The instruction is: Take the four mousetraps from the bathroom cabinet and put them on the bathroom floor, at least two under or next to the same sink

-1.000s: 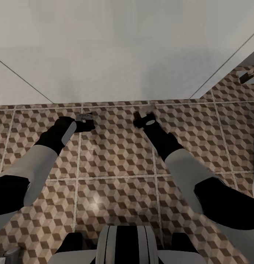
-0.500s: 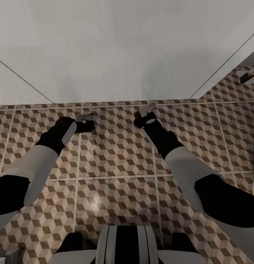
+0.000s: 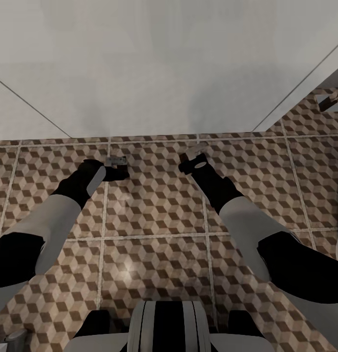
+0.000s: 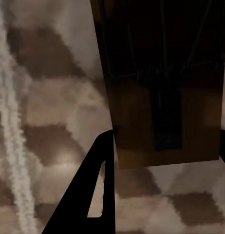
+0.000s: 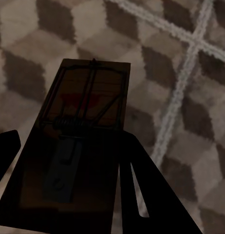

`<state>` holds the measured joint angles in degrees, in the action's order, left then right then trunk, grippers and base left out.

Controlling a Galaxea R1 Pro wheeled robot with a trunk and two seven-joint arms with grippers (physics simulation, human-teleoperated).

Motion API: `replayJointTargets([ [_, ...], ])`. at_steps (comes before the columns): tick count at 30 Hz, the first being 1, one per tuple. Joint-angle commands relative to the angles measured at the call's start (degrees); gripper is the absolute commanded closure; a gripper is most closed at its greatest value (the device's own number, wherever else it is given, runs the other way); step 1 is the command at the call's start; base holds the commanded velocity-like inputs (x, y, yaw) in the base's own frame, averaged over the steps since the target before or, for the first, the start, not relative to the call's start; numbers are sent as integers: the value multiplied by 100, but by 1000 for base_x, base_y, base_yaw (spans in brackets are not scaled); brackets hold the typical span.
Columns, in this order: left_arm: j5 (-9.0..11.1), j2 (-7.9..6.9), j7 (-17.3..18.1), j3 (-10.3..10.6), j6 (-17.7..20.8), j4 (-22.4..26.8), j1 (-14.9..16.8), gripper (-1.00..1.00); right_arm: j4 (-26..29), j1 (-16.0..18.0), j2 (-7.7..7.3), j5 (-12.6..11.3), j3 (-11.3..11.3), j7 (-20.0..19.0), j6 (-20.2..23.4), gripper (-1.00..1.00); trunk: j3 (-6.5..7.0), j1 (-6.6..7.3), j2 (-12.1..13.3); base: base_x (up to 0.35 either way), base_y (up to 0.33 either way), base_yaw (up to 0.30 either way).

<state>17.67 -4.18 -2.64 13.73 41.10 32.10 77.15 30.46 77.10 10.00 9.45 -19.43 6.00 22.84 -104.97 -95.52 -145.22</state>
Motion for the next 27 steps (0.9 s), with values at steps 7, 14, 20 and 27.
replayJointTargets([
  [7, 34, -7, -29, 42, 21, 30, 2, 100, 9, 2, 0, 20, -17, -2, -75, 100, -3, 1, -1, 0, 0, 0],
  [14, 36, -7, -24, 42, 22, 155, 2, 100, 27, -2, 0, -144, -13, -34, -211, 100, -3, 1, -1, 0, 0, 0],
  [20, 42, -11, 3, 42, 43, 394, 3, 100, 30, -2, 0, -710, -17, -270, -485, 100, -3, 1, -1, 0, 0, 0],
  [27, 50, -12, 16, 42, 54, 442, 2, 100, 30, -2, 0, -863, -11, -812, -660, 100, -3, 1, -1, 0, 0, 0],
])
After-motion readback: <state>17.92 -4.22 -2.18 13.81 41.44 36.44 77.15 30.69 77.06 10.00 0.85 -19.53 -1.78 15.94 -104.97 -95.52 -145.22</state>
